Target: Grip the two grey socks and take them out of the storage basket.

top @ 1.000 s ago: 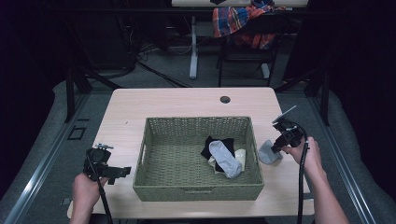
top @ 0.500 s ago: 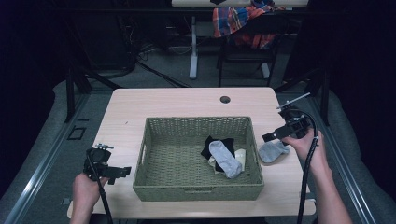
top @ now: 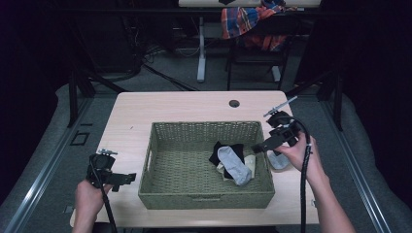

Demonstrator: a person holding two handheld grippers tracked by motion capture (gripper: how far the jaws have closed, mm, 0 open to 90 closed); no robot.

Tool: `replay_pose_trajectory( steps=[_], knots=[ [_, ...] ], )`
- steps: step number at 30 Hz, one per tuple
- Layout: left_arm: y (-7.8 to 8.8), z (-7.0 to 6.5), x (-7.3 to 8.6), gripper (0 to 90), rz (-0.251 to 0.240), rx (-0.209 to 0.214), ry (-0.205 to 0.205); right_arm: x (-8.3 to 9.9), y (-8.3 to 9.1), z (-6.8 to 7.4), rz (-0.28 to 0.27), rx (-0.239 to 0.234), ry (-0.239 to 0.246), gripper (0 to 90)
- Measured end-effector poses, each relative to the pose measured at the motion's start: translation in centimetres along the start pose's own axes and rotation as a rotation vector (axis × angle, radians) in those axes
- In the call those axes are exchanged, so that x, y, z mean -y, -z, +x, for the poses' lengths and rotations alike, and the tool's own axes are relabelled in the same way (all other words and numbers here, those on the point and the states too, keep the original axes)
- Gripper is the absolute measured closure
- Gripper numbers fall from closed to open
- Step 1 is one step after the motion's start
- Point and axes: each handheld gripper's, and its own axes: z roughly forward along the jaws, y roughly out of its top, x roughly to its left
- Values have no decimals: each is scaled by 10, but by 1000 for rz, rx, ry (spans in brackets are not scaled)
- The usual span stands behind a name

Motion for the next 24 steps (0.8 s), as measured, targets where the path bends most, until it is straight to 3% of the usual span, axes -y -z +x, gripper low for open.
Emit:
replay_pose_trajectory(
  steps=[5,12,20,24],
  knots=[
    [0,0,0,7,1,-1,-1,-8,-17,13,41,-8,48,40],
    [-1,0,0,7,-3,-4,1,-13,-36,22,75,-18,69,25],
    [-1,0,0,8,-2,-5,2,-18,-62,30,172,-15,106,0],
    [-1,0,0,7,-2,-3,-1,-18,-76,35,201,-3,108,128]
  ],
)
